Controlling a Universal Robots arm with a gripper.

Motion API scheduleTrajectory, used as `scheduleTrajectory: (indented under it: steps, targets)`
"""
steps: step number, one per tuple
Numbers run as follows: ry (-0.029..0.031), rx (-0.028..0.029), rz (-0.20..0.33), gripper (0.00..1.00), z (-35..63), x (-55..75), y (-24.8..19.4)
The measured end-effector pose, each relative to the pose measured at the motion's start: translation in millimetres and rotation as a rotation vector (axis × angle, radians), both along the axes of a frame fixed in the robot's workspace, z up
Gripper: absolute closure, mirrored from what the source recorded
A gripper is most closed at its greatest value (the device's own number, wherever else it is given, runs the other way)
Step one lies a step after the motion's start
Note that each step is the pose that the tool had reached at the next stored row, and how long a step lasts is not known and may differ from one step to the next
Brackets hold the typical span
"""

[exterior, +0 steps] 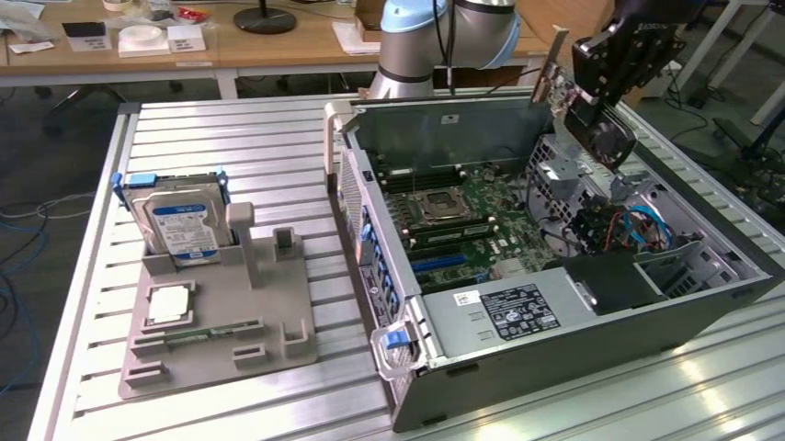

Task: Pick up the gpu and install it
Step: 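Insert the gpu into the slot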

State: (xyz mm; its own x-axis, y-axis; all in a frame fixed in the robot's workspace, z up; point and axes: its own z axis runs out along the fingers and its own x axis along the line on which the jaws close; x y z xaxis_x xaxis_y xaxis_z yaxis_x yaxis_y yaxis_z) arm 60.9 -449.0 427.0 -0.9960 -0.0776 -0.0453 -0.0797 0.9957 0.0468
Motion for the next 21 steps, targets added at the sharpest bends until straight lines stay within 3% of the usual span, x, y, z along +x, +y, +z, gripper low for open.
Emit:
scheduleTrajectory:
  steps: [21]
  targets:
    - [0.0000,0.0000,0.291,0.73,-0.1,0.0,0.0]
